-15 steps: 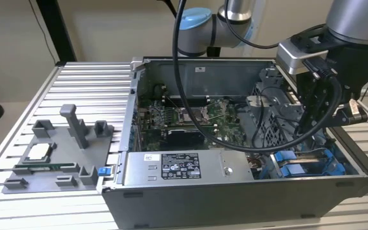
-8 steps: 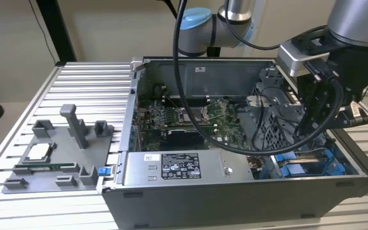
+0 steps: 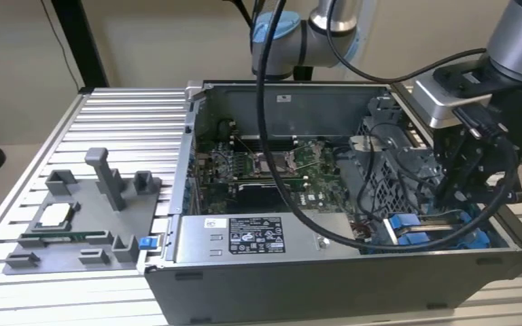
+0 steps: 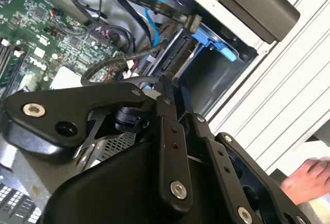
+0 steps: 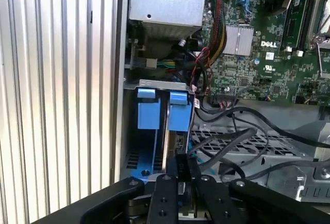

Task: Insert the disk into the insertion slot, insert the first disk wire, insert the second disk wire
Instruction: 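Insert the first disk wire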

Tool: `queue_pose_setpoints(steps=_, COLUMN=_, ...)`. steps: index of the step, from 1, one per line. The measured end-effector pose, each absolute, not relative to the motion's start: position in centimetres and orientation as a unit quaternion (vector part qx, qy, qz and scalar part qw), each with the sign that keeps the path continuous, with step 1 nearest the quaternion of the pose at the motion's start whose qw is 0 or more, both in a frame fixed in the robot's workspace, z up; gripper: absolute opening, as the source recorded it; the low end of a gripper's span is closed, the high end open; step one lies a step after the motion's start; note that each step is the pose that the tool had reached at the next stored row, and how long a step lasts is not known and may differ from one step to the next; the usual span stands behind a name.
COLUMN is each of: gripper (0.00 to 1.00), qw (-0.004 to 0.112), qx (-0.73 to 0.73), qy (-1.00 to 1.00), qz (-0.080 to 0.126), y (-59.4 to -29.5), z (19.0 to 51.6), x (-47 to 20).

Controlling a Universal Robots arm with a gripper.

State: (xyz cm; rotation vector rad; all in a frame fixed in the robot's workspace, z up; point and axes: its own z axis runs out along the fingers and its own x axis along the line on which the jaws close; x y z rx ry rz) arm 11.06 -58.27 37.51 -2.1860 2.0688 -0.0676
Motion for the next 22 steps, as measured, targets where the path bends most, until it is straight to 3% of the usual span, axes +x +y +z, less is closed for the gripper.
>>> queue_pose_setpoints(steps=13, gripper=0.0, qw=0.061, qx=-0.725, qy=0.686, qz=-0.013, y=-59.9, z=37.1, x=12.1)
queue_pose_setpoints(steps=19, gripper=0.0, qw=0.084, qx=-0.722, qy=0.687, qz=0.008, y=-59.9, z=36.9, x=12.2)
queue_pose_setpoints(steps=22, gripper=0.0, qw=0.084, qx=-0.721, qy=0.688, qz=0.011, y=-59.9, z=36.6, x=12.5)
